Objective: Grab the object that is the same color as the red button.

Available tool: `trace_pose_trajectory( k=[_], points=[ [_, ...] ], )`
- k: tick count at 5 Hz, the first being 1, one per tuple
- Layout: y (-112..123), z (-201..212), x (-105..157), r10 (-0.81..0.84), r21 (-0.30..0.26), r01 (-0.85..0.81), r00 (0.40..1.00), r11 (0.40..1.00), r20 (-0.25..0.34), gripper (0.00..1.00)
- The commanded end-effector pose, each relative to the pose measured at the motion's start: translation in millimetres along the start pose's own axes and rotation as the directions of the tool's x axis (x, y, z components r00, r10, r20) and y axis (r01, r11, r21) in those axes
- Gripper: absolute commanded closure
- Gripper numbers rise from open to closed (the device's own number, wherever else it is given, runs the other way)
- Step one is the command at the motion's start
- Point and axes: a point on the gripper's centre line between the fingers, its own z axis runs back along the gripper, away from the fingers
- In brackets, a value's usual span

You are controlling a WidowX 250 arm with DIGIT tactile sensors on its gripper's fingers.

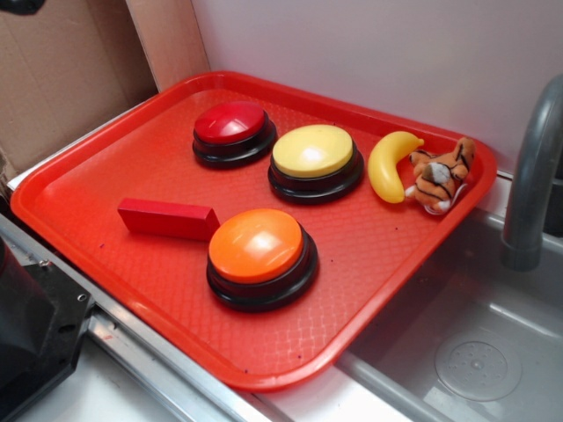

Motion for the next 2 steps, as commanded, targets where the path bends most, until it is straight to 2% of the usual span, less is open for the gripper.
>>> trace_pose_trajectory(
  k=[1, 2],
  points=[
    [0, 0, 0, 0.0, 0.0, 0.0, 1.0, 1.0, 0.0, 0.0],
    [6, -14, 6, -0.028, -0.018, 0.029, 0.999, 0.999, 0.022, 0.0]
  ],
)
